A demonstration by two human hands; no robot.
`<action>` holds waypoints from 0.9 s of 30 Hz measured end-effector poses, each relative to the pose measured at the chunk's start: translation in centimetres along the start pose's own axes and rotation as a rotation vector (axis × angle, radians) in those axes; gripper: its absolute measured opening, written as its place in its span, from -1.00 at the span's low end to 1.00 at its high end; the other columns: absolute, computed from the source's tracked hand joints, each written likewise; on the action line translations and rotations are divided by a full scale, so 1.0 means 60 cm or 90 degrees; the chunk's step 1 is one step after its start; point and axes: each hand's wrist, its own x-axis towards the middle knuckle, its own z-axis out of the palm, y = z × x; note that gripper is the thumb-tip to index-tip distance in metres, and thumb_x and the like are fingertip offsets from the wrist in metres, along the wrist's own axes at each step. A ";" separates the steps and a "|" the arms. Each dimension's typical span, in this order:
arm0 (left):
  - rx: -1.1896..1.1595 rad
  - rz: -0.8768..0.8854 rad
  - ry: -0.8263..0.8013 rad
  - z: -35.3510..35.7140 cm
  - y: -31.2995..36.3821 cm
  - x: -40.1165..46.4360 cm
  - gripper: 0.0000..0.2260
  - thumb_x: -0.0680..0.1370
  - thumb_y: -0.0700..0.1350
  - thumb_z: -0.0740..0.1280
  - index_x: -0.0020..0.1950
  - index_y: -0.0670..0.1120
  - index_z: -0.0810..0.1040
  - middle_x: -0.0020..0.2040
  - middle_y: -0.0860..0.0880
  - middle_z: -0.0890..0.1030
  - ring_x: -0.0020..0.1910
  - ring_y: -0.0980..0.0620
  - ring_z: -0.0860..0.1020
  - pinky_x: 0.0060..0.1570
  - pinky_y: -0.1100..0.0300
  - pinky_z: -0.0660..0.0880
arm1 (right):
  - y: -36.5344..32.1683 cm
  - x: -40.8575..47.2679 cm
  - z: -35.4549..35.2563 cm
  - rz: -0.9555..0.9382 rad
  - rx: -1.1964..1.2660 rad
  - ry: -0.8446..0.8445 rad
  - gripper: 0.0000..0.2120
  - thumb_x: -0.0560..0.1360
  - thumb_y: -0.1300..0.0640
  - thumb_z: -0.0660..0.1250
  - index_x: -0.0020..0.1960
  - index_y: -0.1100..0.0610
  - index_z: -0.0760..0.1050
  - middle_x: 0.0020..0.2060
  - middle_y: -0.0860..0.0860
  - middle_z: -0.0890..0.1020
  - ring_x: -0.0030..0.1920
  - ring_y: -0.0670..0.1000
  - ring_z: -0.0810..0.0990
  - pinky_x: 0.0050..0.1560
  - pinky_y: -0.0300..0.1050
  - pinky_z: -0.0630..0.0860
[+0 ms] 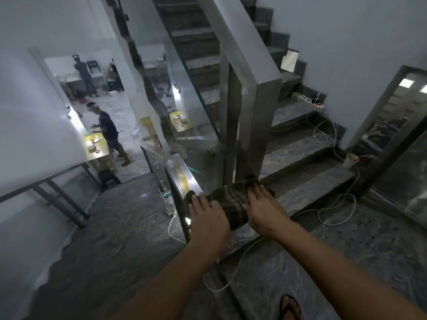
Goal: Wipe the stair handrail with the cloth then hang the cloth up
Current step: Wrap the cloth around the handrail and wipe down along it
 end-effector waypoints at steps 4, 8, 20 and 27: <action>-0.044 0.010 0.012 0.005 -0.013 -0.001 -0.46 0.57 0.03 0.17 0.42 -0.27 0.17 0.54 -0.35 -0.07 0.53 -0.31 -0.15 0.50 -0.18 -0.13 | -0.033 -0.008 0.011 -0.020 -0.035 0.024 -0.42 0.63 -0.03 -0.04 0.53 0.26 -0.03 0.53 0.24 0.09 0.53 0.21 0.04 0.51 0.09 0.04; -0.033 0.012 0.040 0.014 -0.054 0.007 -0.47 0.54 0.01 0.22 0.42 -0.22 0.17 0.56 -0.26 -0.06 0.54 -0.22 -0.20 0.48 -0.23 -0.18 | -0.055 -0.028 0.021 -0.122 -0.028 0.043 -0.45 0.63 -0.08 -0.02 0.55 0.10 0.01 0.54 0.11 0.13 0.54 0.10 0.07 0.50 -0.02 -0.02; 0.062 0.052 0.006 -0.002 -0.128 0.070 -0.34 0.56 0.07 0.16 0.56 -0.09 -0.04 0.56 -0.25 -0.07 0.54 -0.23 -0.09 0.49 -0.19 -0.13 | -0.092 -0.019 0.042 -0.105 -0.007 0.086 -0.40 0.58 -0.10 -0.13 0.48 0.23 0.19 0.50 0.21 0.22 0.51 0.18 0.14 0.44 -0.01 -0.03; -0.005 0.078 -0.062 -0.011 -0.156 0.123 -0.44 0.61 0.02 -0.03 0.56 -0.06 -0.16 0.57 -0.16 -0.21 0.54 -0.12 -0.26 0.48 -0.16 -0.26 | -0.114 -0.019 0.062 -0.134 -0.042 0.165 -0.56 0.55 0.01 0.07 0.32 0.16 0.46 0.34 0.14 0.49 0.38 0.20 0.41 0.31 0.12 0.32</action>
